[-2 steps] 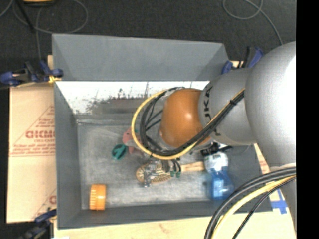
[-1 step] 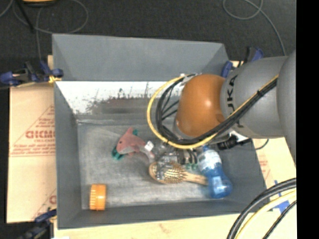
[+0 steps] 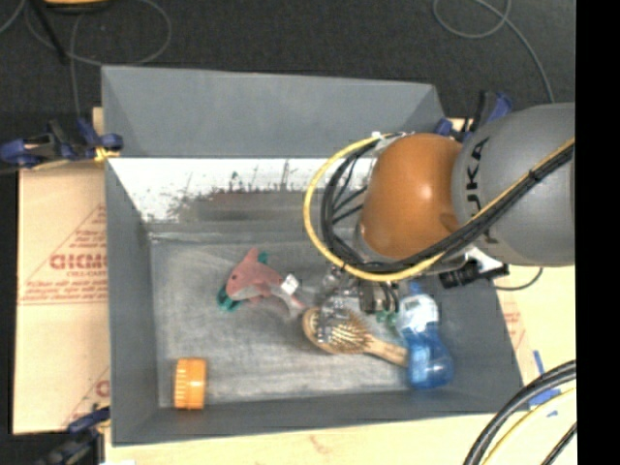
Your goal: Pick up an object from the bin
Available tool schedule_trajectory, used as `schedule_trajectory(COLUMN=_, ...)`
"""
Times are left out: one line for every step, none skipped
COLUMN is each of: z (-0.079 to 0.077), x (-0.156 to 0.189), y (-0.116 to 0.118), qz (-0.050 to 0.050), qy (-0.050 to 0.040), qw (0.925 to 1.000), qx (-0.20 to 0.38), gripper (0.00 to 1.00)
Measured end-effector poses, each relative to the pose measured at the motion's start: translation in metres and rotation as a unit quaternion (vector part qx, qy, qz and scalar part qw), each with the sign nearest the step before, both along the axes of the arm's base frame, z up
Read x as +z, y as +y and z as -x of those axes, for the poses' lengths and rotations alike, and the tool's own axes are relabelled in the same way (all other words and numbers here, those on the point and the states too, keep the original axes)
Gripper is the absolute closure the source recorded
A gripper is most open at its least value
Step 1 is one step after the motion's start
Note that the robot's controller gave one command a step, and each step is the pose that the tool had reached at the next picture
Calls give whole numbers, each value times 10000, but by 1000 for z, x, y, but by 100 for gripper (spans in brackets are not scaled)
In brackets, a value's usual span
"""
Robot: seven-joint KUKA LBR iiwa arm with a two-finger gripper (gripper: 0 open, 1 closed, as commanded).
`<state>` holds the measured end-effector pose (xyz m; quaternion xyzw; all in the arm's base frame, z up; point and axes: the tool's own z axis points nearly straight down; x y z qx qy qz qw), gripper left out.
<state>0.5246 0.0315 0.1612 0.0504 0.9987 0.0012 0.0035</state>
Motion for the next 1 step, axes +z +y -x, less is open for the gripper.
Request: schedule_trajectory(z=-5, x=39, y=1, qz=8, qy=58, qw=10000, qx=41, gripper=100)
